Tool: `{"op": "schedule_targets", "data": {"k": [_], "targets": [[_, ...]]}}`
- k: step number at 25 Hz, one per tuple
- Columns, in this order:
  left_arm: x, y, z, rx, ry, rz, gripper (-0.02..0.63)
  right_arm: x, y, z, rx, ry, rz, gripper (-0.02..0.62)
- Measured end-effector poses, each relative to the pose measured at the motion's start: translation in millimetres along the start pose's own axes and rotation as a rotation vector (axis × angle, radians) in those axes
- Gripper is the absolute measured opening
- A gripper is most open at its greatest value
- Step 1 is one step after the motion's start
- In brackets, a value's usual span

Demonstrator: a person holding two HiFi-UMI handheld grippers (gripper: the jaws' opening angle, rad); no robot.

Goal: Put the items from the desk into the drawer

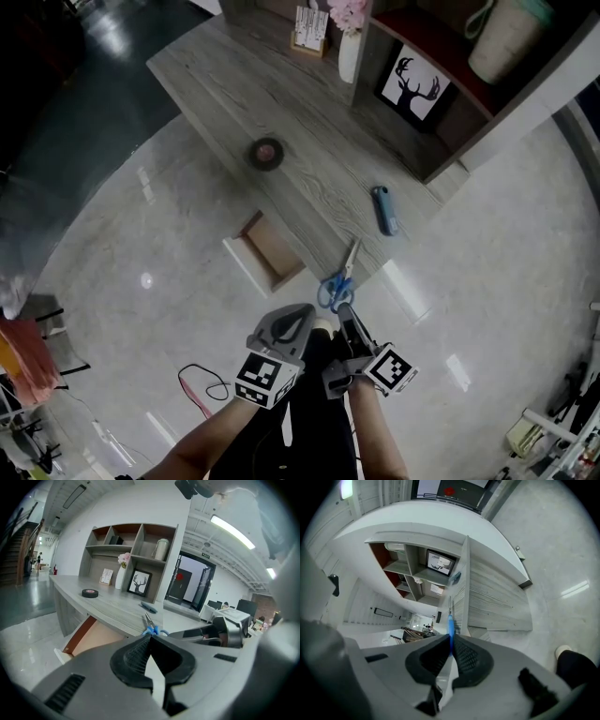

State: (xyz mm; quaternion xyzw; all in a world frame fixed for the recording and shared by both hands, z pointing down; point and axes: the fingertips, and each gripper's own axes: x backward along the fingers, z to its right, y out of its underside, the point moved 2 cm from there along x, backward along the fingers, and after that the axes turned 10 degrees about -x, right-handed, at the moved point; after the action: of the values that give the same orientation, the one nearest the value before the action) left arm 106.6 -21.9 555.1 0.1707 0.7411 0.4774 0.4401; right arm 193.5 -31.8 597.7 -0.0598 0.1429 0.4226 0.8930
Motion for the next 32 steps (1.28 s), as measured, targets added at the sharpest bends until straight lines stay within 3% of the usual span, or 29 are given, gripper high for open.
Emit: {"op": "schedule_targets", "data": {"k": [22, 32], "targets": [[26, -5, -13, -0.013, -0.003, 0.026, 0.009, 12, 2, -25, 0.049, -0.040, 0.087, 0.023], [38, -12, -16, -0.004, -0.031, 0.054, 0.009, 6, 7, -47, 0.092, -0.088, 0.050, 0.025]]}}
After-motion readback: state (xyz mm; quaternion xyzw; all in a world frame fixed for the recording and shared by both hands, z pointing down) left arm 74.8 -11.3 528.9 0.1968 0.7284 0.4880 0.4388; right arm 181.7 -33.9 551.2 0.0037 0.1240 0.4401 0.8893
